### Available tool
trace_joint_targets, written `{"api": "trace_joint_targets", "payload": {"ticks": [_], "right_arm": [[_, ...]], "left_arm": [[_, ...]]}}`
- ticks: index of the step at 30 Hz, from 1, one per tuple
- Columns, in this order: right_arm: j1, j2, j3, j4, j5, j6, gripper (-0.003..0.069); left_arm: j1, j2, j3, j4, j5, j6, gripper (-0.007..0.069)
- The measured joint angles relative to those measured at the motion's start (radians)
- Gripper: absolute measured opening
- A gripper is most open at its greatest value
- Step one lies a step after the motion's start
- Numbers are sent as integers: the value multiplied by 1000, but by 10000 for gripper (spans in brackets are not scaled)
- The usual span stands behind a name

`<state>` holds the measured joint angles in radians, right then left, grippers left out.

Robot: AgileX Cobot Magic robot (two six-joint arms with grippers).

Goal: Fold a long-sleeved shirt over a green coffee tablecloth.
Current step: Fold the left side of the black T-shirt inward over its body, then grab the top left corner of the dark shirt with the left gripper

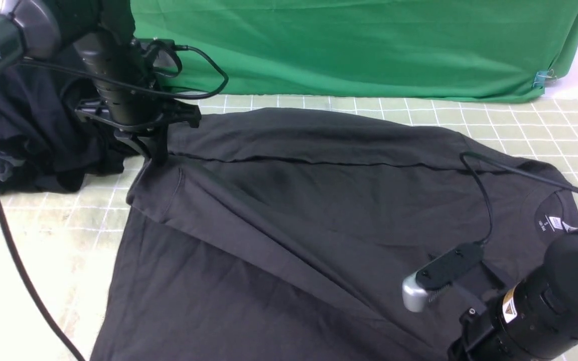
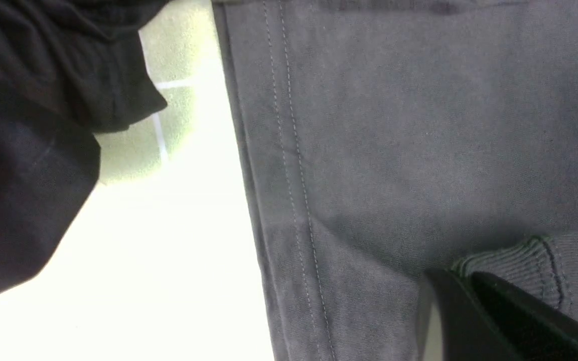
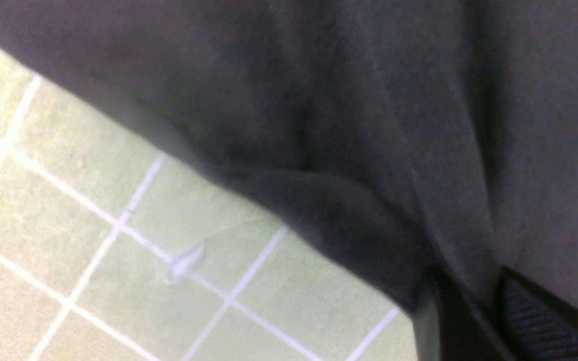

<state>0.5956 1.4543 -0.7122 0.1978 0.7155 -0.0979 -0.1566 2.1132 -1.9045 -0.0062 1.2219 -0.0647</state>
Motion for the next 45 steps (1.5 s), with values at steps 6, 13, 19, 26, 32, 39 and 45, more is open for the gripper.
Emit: {"api": "trace_joint_targets", "payload": {"ticks": [6,13,19,26,32,39,45], "right_arm": [[0,0,2,0,10,2,262],[0,-19,2,0,24,7,424],[0,-146,-35,-1,48,24,435],[0,-295,-106,-3,62,32,437],[0,-308,-150,-5,77,32,439],[0,-308,-151,-8,74,32,439],[0,-308,-151,-9,74,32,439]], "left_arm": [[0,0,58,19,-1,-8,12],[1,1,61,42,-18,3,20],[1,1,61,79,-13,8,151],[3,1,61,97,-92,-83,447],[33,25,61,68,-280,-138,522],[49,107,61,0,-407,-189,527],[49,159,61,-36,-497,-352,527]]}}
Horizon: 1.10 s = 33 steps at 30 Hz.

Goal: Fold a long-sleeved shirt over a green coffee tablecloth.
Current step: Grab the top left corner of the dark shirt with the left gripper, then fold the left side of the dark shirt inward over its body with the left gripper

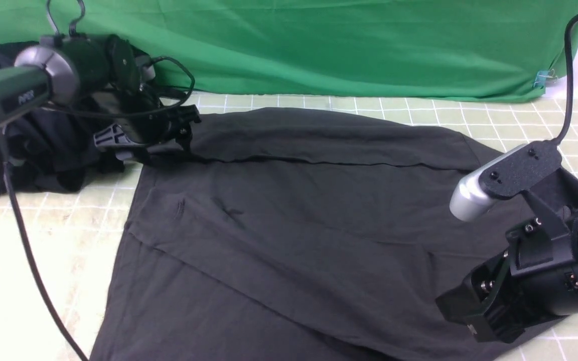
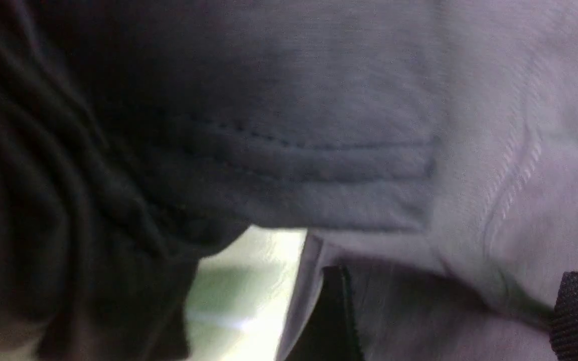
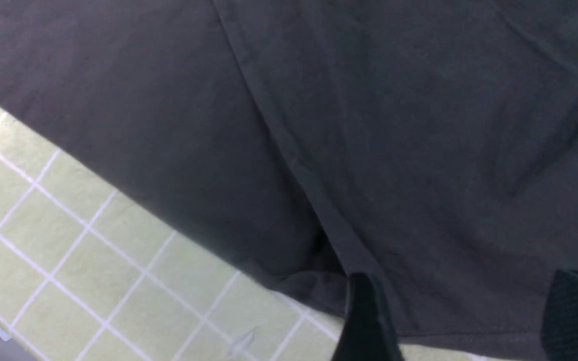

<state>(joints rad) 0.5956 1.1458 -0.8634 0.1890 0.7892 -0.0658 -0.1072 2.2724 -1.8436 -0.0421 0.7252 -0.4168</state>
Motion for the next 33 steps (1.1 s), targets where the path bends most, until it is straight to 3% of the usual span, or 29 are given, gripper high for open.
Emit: {"api": "trace_joint_targets", "payload": {"ticks": [6,9,12,17,20,28,33], "right_arm": [[0,0,0,-1,0,0,439],[0,0,0,-2,0,0,439],[0,0,0,-2,0,-1,439],[0,0,0,-2,0,-4,439],[0,0,0,-2,0,-4,439],[0,0,0,-23,0,12,439],[0,0,-2,-145,-30,66,439]], "left_arm": [[0,12,1,-81,-75,-26,526],[0,19,1,-87,-91,-27,480],[1,21,1,-87,-93,-29,374],[1,19,-9,-98,-8,23,57],[1,1,-24,-111,63,56,14],[-5,-122,-26,-157,217,107,11],[-37,-195,-30,-147,356,142,11]]}}
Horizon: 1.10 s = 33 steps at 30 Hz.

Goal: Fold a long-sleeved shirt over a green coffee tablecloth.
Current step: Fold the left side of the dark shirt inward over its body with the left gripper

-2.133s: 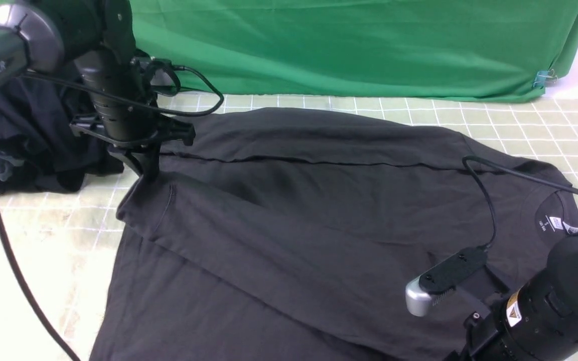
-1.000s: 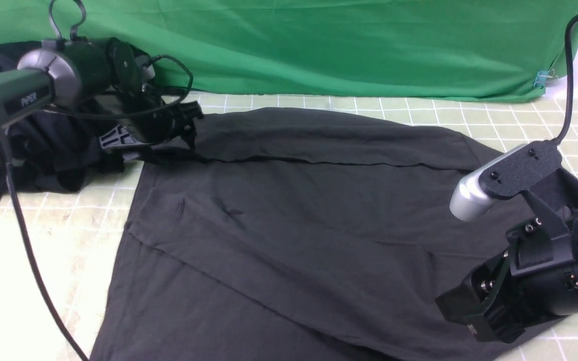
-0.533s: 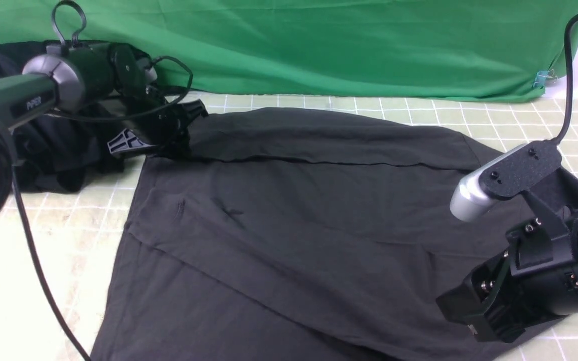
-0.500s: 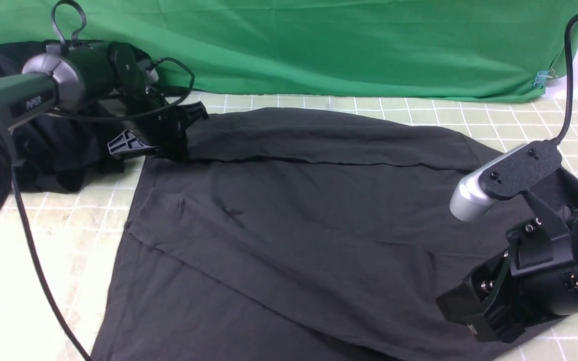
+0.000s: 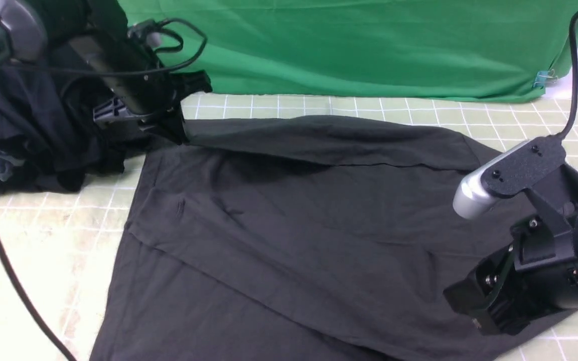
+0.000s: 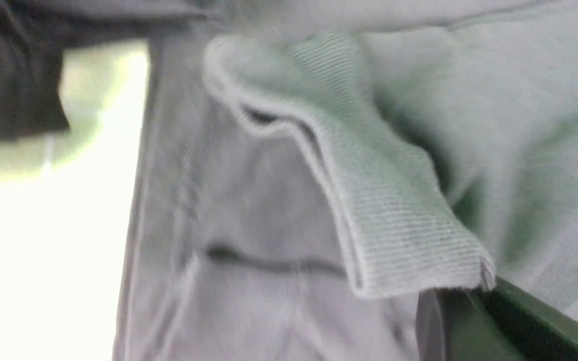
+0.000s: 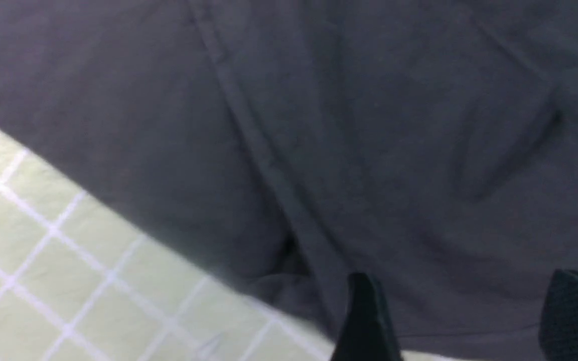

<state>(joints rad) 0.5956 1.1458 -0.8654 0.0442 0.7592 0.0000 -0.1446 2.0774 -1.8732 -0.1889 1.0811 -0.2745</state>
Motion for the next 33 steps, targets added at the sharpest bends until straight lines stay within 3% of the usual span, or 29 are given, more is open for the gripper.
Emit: {"api": "trace_joint_targets", "payload": {"ticks": [5,8,24,30,33], "right_arm": [[0,0,-6,-211,-7,159,439],[0,0,-6,-254,-7,190,439],[0,0,-6,-273,-7,215,439],[0,0,-6,-275,-7,216,439],[0,0,-6,-278,-8,229,439]], "left_arm": [[-29,-47,12,37,115,13,11],[-59,-94,62,96,122,4,11],[-147,-306,478,183,127,-172,11],[-147,-306,503,137,117,-159,21],[-147,-306,529,120,111,-122,83]]}}
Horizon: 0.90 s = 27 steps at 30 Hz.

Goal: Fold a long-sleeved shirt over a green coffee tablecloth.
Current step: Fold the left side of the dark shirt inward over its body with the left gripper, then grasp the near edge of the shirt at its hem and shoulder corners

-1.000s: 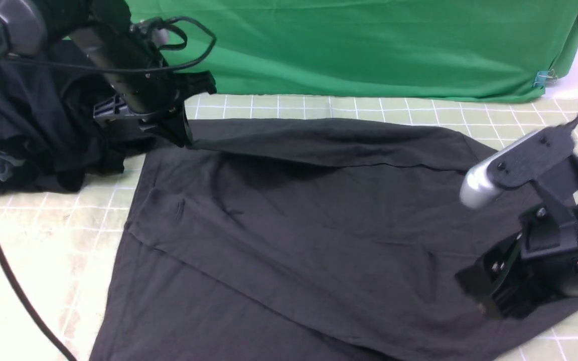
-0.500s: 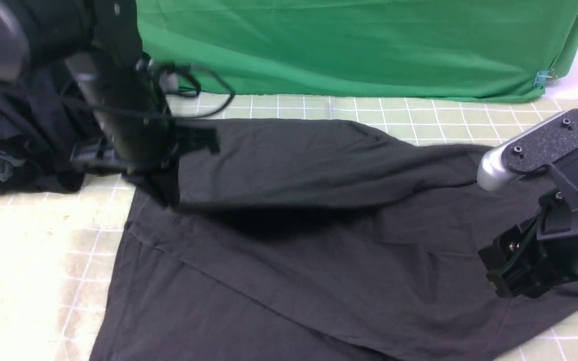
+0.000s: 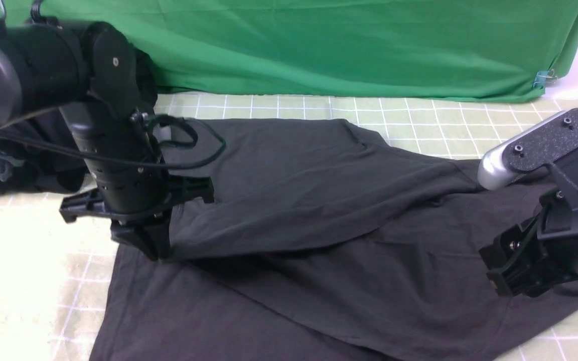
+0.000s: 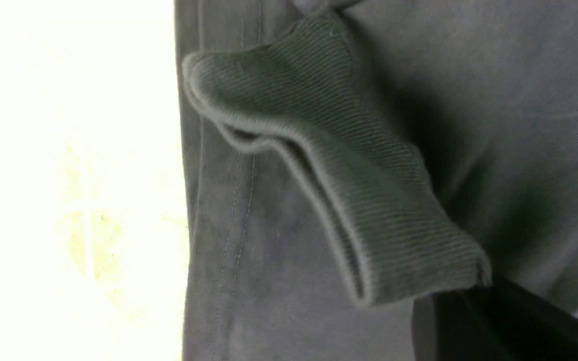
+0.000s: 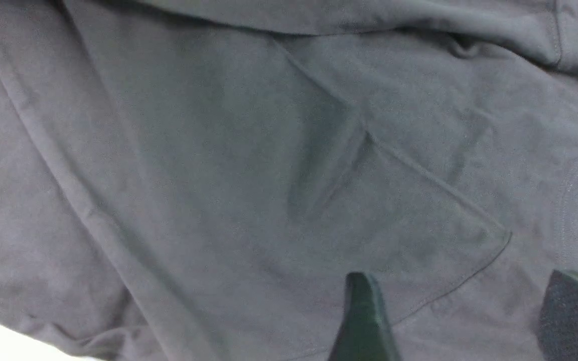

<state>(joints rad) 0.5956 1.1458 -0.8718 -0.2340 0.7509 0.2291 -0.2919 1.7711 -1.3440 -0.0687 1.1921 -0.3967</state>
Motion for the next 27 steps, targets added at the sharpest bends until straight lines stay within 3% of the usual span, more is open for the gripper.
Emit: {"api": "trace_joint_targets", "payload": {"ticks": [4,5,9,12,16,22,27], "right_arm": [[-8,1,-22,-5,18,13,439],[-12,1,-24,-5,23,13,439],[-105,1,-112,-4,85,0,439],[-172,1,-146,17,105,-44,439],[-241,4,-151,73,147,-105,439],[-249,15,-151,133,178,-151,439],[-249,15,-151,234,166,-229,439]], "left_arm": [[0,0,15,0,3,24,241],[0,0,15,0,4,25,251],[0,-1,15,1,17,42,462],[0,-17,17,-5,17,66,540],[-17,-103,84,-16,14,81,549],[-83,-256,312,4,17,46,519],[-145,-320,528,56,-94,-35,514]]}}
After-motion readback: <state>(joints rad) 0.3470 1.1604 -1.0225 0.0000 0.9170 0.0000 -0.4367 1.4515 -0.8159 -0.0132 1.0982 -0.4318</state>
